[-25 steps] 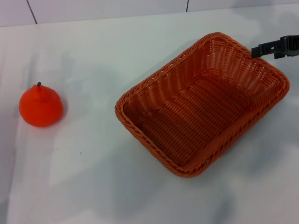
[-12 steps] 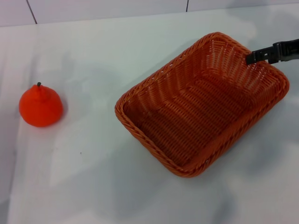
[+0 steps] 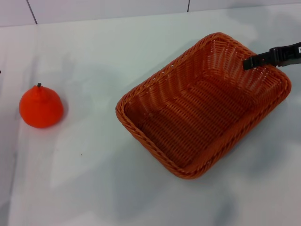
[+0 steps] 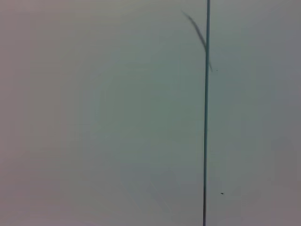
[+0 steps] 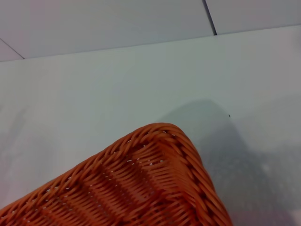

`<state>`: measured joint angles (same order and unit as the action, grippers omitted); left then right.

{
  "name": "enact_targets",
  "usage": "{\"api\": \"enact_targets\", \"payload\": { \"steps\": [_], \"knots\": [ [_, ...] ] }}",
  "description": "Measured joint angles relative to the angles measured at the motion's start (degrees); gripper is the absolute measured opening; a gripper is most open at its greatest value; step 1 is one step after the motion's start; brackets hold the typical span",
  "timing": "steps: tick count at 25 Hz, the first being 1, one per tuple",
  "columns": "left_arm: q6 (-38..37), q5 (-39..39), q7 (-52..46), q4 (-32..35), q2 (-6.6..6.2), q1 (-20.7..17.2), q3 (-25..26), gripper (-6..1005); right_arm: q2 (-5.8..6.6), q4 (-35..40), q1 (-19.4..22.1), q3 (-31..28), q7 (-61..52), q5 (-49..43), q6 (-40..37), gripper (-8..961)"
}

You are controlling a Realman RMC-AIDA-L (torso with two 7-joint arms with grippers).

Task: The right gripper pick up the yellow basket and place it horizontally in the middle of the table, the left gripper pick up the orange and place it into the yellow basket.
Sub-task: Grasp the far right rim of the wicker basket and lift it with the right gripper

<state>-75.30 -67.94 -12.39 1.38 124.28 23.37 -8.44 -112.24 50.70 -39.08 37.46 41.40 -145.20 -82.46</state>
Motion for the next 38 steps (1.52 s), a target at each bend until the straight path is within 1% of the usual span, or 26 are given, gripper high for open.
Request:
{"api": "enact_targets", "payload": {
  "steps": [12, 15, 20, 31, 38],
  "knots": [
    [0.1, -0.1, 0.0, 0.0, 0.0, 0.1, -0.1, 811, 0.11, -1.6, -0.3, 0.4, -1.4, -2.2, 2.1, 816],
    [0.1, -0.1, 0.0, 0.0, 0.0, 0.2, -0.1, 811, 0.09, -2.1, -0.6, 0.7, -1.4, -2.2, 2.5, 574],
    [0.1, -0.1, 0.0, 0.0, 0.0, 0.3, -0.2, 811, 0.15, -3.9, -1.4, 1.9, -1.4, -2.3, 3.4, 369],
    [0.2, -0.1, 0.0, -0.7, -0.09, 0.0, -0.2, 811, 0.15, -3.5, -1.4, 2.1, -1.4, -2.1, 3.8, 216],
    [0.5, -0.1, 0.0, -0.7, -0.09, 0.0, -0.2, 811, -0.01, -3.5, -1.0, 1.5, -1.1, -0.1, 3.6, 215]
  ]
}}
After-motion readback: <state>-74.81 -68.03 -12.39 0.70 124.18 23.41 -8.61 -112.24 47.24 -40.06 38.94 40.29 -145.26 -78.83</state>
